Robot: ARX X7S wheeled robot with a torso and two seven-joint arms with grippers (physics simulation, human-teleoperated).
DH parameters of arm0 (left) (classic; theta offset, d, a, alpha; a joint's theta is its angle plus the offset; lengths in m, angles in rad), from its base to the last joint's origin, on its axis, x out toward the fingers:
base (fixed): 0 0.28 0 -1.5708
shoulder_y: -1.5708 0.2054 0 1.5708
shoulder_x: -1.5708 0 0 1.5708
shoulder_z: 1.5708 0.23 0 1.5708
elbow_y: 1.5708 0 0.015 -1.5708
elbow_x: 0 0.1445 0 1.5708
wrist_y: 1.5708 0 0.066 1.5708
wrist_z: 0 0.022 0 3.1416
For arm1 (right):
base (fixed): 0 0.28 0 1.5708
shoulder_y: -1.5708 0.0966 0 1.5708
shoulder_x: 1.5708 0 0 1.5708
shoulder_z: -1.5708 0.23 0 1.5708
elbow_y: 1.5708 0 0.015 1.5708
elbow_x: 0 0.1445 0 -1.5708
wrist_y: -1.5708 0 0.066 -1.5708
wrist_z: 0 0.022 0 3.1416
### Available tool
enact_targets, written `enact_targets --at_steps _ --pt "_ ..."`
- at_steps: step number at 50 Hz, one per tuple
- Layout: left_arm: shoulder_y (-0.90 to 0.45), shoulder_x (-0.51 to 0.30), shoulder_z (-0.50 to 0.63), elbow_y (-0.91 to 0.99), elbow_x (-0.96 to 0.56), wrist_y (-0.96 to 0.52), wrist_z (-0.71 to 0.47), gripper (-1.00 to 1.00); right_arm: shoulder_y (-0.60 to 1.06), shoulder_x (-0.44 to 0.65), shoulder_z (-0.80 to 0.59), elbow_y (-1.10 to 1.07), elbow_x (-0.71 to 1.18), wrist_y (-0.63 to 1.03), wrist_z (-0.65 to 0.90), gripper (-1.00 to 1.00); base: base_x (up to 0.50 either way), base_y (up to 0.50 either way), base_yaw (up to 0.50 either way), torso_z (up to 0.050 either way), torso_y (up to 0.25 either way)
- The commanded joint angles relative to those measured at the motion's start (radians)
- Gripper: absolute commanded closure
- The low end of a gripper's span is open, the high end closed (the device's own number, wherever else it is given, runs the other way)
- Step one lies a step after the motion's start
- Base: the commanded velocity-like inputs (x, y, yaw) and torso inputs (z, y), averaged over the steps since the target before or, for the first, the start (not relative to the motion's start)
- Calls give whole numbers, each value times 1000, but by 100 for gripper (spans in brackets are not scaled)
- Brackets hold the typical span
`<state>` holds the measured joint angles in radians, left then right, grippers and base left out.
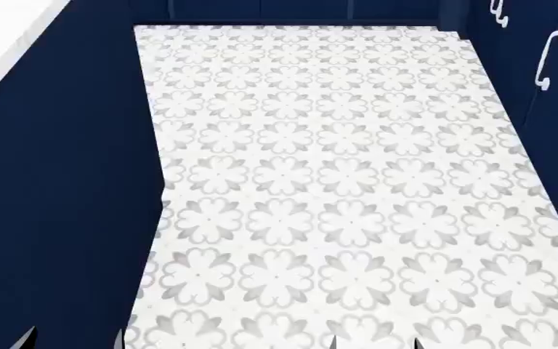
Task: Place the cup inside the bowl on the dining table and move the bowl to any counter.
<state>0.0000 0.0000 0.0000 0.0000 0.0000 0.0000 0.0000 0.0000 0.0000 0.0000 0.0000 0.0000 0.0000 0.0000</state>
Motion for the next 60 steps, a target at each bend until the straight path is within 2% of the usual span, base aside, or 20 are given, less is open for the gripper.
enact_targets --at_steps 1,6,12,20,25,45,50,60 --pt "-8 -18 31 -5 -4 -8 -11 -100 8 18 -22 16 -14 -4 39 -100 0 0 0 0 0" --pt "-55 -37 100 -40 29 -1 -37 -100 8 35 -44 16 36 -3 27 -100 0 0 0 0 0" --pt "-56 -40 94 -44 -16 -10 -60 -100 -1 52 -65 0 24 -16 51 -100 -55 0 0 0 0" --pt "-58 -54 105 -44 -35 -10 -82 -100 -1 65 -82 -3 31 -18 69 -100 -491 0 0 0 0" --pt "-13 -70 90 -3 -73 5 -83 -100 -4 72 -86 -27 27 -19 89 -100 -500 0 0 0 0" --pt "-18 -75 92 -3 -164 42 -101 -100 -9 99 -124 -48 58 -42 94 -100 -494 0 0 0 0" --pt "8 -93 98 17 -169 47 -100 -100 -19 109 -129 -128 66 -7 104 -100 -409 0 0 0 0" --pt "-43 -85 128 -21 -160 23 -124 -100 -17 114 -138 -113 82 -33 113 -100 -405 0 0 0 0"
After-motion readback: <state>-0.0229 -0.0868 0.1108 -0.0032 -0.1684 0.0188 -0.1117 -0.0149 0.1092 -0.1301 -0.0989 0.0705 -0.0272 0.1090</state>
